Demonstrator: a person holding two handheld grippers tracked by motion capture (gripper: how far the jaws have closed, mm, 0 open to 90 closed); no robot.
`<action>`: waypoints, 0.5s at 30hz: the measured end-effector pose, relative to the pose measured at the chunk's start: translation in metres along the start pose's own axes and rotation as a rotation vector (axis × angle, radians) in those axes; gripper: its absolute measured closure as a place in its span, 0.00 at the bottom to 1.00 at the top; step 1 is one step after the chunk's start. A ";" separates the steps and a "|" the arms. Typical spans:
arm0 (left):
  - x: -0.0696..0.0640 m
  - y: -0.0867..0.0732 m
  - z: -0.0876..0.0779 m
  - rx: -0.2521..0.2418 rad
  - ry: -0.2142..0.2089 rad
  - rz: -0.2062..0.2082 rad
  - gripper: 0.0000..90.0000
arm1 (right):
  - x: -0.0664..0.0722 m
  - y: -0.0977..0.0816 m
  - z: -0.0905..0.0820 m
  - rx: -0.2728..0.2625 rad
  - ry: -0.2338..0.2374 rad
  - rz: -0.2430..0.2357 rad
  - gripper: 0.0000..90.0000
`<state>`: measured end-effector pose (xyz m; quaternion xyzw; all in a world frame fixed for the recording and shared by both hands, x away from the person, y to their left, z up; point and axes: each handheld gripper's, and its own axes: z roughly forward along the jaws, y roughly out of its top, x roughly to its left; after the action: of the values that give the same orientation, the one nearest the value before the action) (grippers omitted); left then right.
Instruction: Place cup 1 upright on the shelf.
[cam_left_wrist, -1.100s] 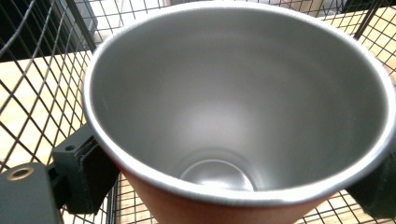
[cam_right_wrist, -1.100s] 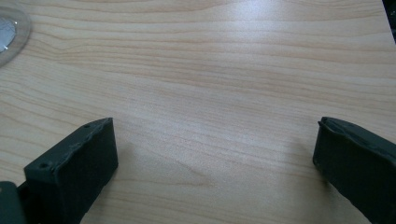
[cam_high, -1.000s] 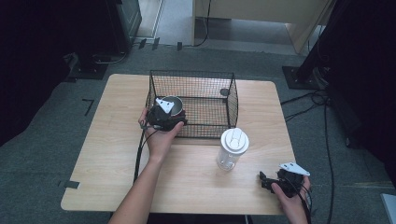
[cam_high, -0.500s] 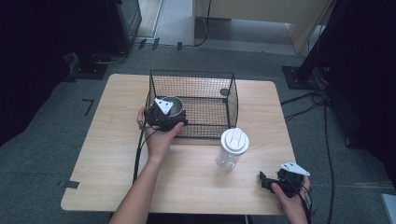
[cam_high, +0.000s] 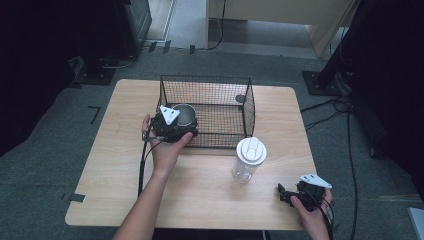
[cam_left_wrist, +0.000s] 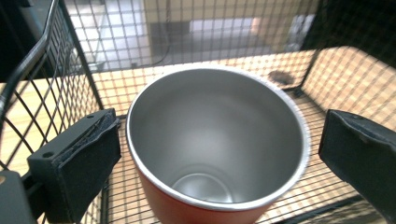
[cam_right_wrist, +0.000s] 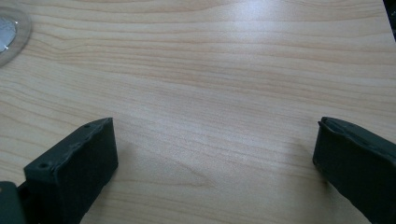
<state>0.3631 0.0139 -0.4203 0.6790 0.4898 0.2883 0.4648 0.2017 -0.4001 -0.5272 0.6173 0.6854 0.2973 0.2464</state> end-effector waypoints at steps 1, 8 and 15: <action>0.000 0.001 -0.003 -0.009 -0.007 -0.002 0.00 | 0.000 0.000 0.000 0.000 0.000 0.000 0.00; 0.004 0.004 -0.019 -0.038 -0.025 0.003 0.00 | 0.000 0.000 0.000 0.000 0.000 0.000 0.00; 0.015 0.000 -0.042 -0.062 -0.038 0.001 0.00 | 0.000 0.000 0.000 0.000 -0.001 0.000 0.00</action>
<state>0.3331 0.0426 -0.4046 0.6699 0.4714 0.2907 0.4946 0.2017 -0.4000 -0.5273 0.6174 0.6853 0.2972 0.2467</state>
